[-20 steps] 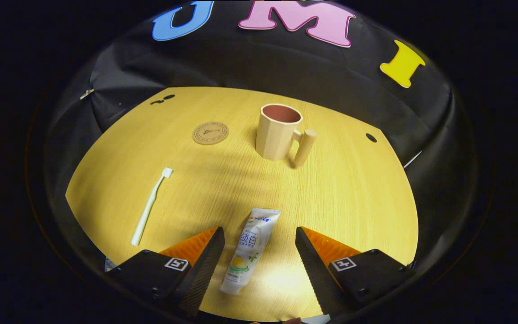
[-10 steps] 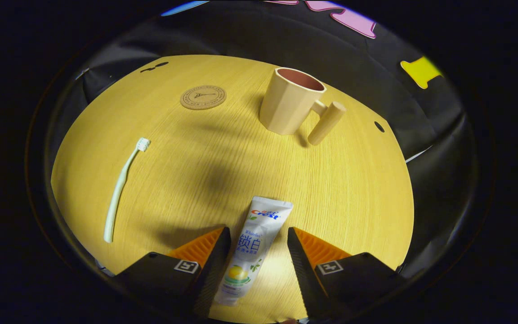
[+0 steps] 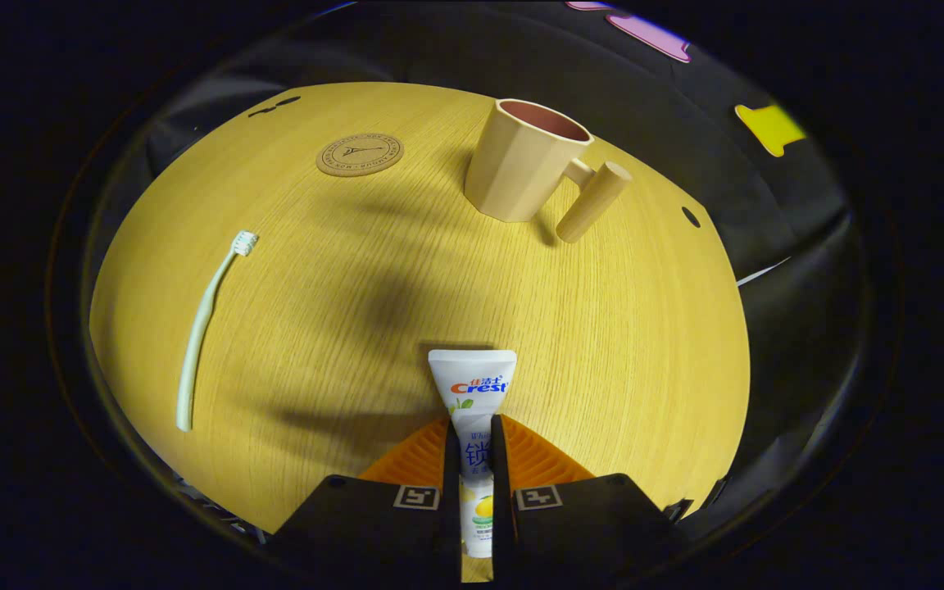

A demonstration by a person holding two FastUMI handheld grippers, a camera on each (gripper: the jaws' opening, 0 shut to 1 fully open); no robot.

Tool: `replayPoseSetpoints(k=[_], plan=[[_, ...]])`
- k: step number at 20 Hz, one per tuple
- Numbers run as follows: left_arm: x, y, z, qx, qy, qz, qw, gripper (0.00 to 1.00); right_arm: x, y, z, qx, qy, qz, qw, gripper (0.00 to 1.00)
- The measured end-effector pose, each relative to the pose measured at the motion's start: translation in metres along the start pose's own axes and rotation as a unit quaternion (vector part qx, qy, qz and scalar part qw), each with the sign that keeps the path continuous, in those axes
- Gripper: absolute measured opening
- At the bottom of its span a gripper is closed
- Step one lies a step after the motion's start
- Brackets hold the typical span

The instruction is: Put the toothbrush and toothpaste on the desktop into the cup, then pick up the cup and place it on the coaster on the desktop.

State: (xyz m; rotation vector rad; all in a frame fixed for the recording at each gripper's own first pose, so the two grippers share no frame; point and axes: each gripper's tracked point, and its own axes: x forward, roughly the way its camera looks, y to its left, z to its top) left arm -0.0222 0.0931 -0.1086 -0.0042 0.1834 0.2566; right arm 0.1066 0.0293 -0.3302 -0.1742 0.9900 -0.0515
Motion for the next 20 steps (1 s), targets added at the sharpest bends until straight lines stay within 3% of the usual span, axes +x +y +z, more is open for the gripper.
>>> replayPoseSetpoints(k=[4,7,14,20], plan=[[0.001,-0.009,-0.001,0.005,0.002,-0.007,1.0,0.96,-0.003,-0.008,0.0,0.061,-0.016,0.054,0.997,0.16],[0.006,-0.041,0.0,0.014,0.008,-0.023,1.0,0.97,-0.011,-0.014,0.009,0.088,-0.063,0.086,0.99,0.16],[0.032,-0.108,-0.008,0.062,0.028,-0.072,0.995,0.96,-0.056,-0.026,0.03,0.103,-0.196,0.16,0.962,0.16],[0.072,-0.168,-0.052,0.096,0.08,-0.107,0.986,0.99,-0.101,-0.058,0.033,0.109,-0.249,0.194,0.943,0.15]])
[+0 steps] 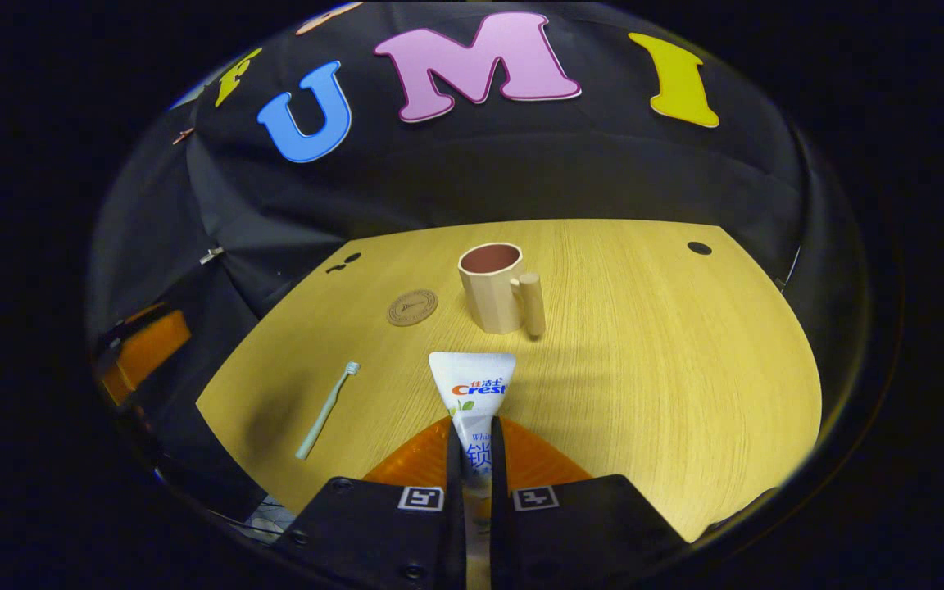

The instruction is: Put the toothbrush and toothpaste on the desktop into the cup, then pick up the cup and place it on the coaster on the desktop.

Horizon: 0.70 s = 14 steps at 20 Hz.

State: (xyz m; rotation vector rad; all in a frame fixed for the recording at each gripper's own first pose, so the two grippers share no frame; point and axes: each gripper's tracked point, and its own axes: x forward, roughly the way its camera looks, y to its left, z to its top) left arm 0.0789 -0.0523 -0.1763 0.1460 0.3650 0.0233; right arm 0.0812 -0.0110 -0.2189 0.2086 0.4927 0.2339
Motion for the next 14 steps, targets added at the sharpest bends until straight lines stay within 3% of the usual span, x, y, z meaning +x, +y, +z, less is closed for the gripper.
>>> replayPoseSetpoints(k=[6,14], plan=[[0.067,-0.035,-0.057,0.011,0.084,-0.029,0.996,0.99,-0.043,-0.019,0.039,0.03,-0.043,0.013,0.999,0.15],[0.111,-0.03,-0.139,-0.036,0.229,-0.004,0.973,0.98,-0.062,-0.042,0.051,0.052,-0.046,0.024,0.997,0.15]])
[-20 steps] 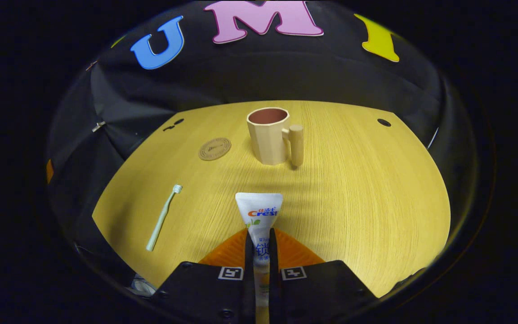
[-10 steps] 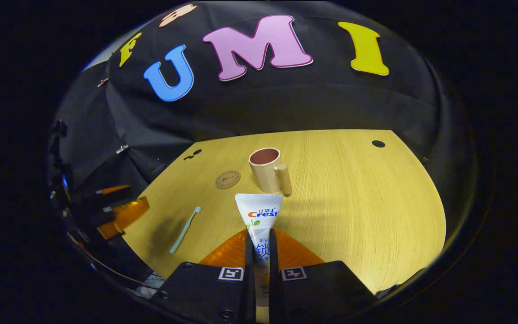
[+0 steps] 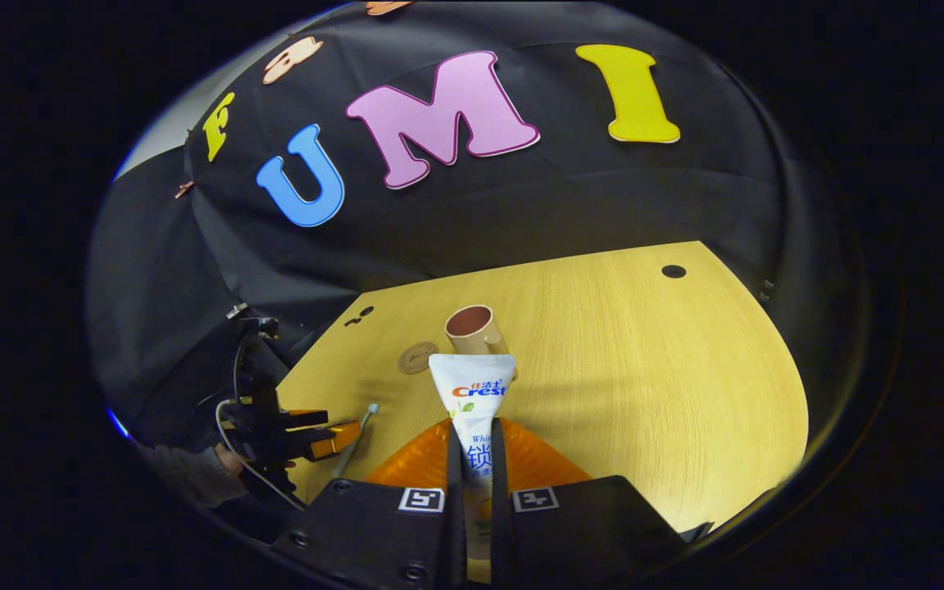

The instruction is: Put the toothbrush and toothpaste on the desktop into the cup, then pick up the cup and place it on the coaster on the desktop.

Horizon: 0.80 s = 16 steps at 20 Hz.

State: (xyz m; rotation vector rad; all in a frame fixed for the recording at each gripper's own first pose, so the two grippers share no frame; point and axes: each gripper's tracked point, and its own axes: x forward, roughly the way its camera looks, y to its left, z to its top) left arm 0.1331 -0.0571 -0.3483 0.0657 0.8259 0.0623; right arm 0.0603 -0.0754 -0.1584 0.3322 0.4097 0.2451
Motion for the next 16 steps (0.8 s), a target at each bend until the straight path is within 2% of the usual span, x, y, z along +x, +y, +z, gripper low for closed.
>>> replayPoseSetpoints(k=[6,13,15,16], plan=[[0.019,-0.002,-0.014,0.016,0.046,-0.001,0.999,0.97,-0.001,-0.017,0.003,0.024,0.004,-0.005,1.0,0.15],[0.026,-0.009,-0.018,0.014,0.054,-0.018,0.998,0.92,-0.002,-0.03,0.007,0.052,0.002,-0.016,0.999,0.16],[0.025,-0.013,-0.02,0.0,0.056,-0.033,0.998,0.88,-0.003,-0.032,0.009,0.058,-0.002,-0.017,0.998,0.16],[0.024,-0.013,-0.02,-0.002,0.056,-0.034,0.998,0.74,-0.004,-0.032,0.01,0.059,-0.002,-0.017,0.998,0.16]])
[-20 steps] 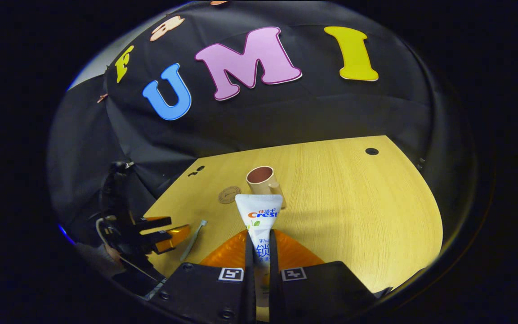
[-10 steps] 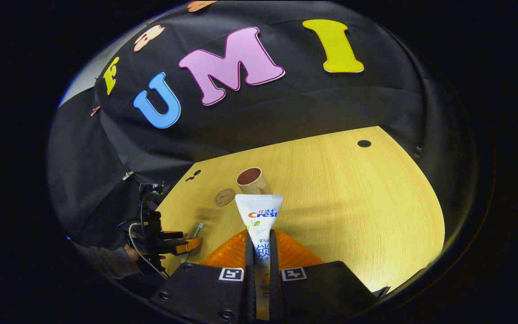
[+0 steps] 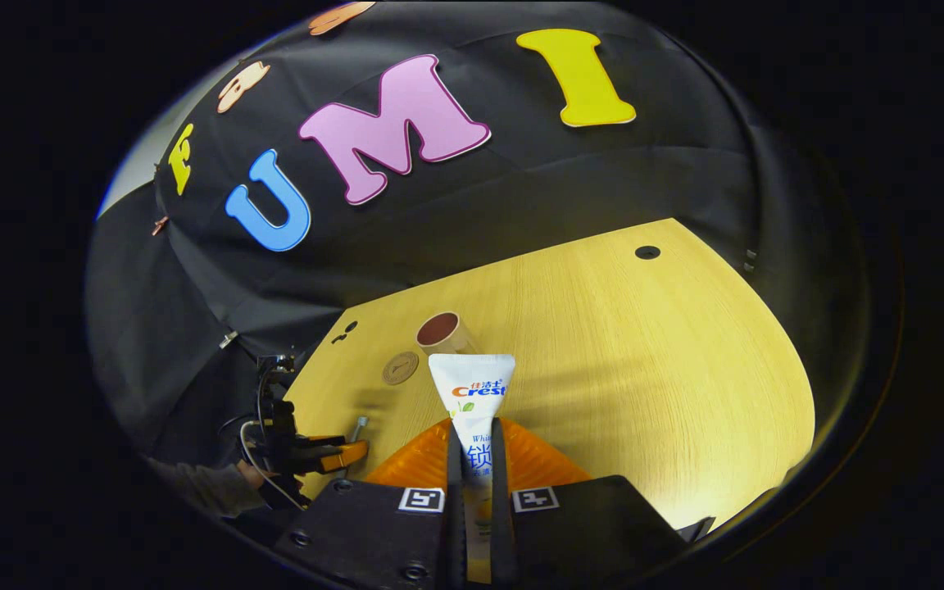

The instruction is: Put the toothbrush and toothpaste on the desktop into the cup, then pick up the cup and place it on the coaster on the desktop.

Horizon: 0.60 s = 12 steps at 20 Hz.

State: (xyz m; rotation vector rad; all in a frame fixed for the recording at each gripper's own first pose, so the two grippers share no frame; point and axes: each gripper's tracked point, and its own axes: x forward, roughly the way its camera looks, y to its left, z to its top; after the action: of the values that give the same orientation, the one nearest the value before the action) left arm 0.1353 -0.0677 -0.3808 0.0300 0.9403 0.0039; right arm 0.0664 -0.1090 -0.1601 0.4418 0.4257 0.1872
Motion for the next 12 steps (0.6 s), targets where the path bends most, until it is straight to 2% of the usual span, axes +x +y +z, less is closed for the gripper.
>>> replayPoseSetpoints(k=[1,6,10,12], plan=[[0.0,0.001,-0.001,0.001,-0.001,-0.001,1.0,0.7,0.0,-0.001,0.001,0.001,-0.002,-0.001,1.0,0.16],[-0.001,0.003,-0.001,0.013,-0.002,0.006,1.0,0.17,-0.005,-0.007,-0.001,0.007,-0.003,-0.005,1.0,0.16],[-0.001,0.001,0.003,0.014,-0.009,-0.001,1.0,0.07,-0.01,-0.015,0.0,0.013,-0.009,-0.011,1.0,0.15],[-0.005,-0.004,0.004,0.015,-0.012,-0.007,1.0,0.06,-0.013,-0.016,0.003,0.014,-0.013,-0.011,1.0,0.16]])
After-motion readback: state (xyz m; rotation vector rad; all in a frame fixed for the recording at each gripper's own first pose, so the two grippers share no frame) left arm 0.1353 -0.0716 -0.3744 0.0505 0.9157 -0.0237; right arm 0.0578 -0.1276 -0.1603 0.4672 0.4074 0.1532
